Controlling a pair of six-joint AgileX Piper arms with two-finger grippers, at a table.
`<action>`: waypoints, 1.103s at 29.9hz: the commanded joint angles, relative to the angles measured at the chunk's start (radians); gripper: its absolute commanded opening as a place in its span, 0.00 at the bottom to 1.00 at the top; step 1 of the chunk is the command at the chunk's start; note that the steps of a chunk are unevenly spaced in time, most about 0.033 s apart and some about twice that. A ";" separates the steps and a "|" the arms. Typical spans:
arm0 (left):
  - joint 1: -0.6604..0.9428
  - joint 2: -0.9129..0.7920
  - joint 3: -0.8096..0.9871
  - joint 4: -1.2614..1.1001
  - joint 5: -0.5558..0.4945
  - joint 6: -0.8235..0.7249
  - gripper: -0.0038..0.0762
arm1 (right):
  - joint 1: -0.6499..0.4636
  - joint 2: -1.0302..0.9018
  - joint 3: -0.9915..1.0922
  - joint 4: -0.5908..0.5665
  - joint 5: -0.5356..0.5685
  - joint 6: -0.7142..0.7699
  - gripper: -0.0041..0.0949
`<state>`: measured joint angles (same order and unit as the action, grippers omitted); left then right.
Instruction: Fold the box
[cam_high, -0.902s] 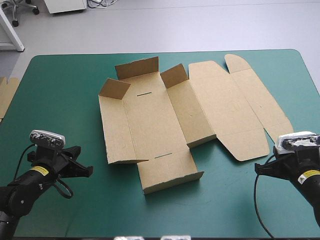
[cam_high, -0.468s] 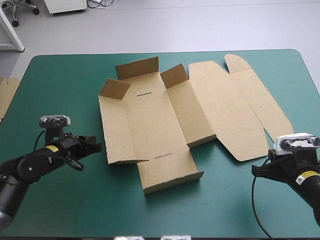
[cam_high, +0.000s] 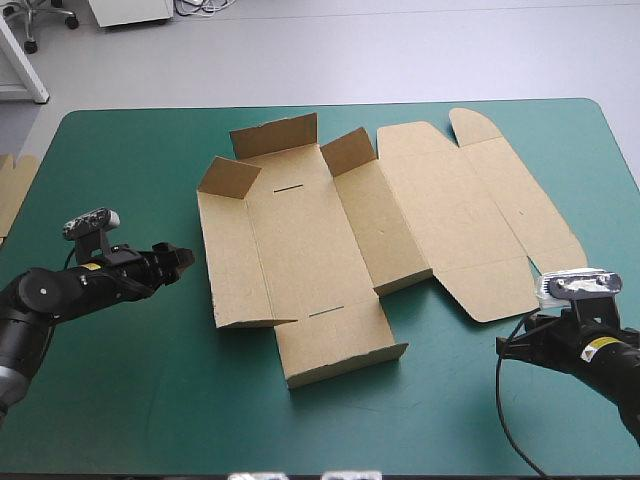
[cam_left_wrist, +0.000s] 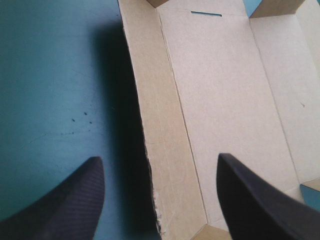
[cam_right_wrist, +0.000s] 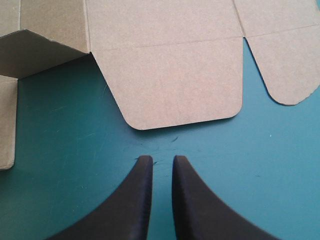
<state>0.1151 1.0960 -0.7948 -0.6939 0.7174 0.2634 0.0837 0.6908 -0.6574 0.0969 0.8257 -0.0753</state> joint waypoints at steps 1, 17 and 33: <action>0.054 0.034 -0.034 -0.190 0.049 0.093 0.64 | 0.002 0.005 -0.037 0.010 -0.034 -0.010 0.20; 0.095 0.231 -0.034 -0.339 0.237 0.267 0.72 | 0.002 0.007 -0.103 0.010 0.035 -0.010 0.22; 0.058 0.434 -0.034 -0.580 0.322 0.478 0.72 | 0.002 0.007 -0.103 0.010 0.035 -0.010 0.22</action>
<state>0.1990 1.5520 -0.8009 -1.1955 1.0124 0.7185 0.0846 0.6954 -0.7274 0.1012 0.9067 -0.0772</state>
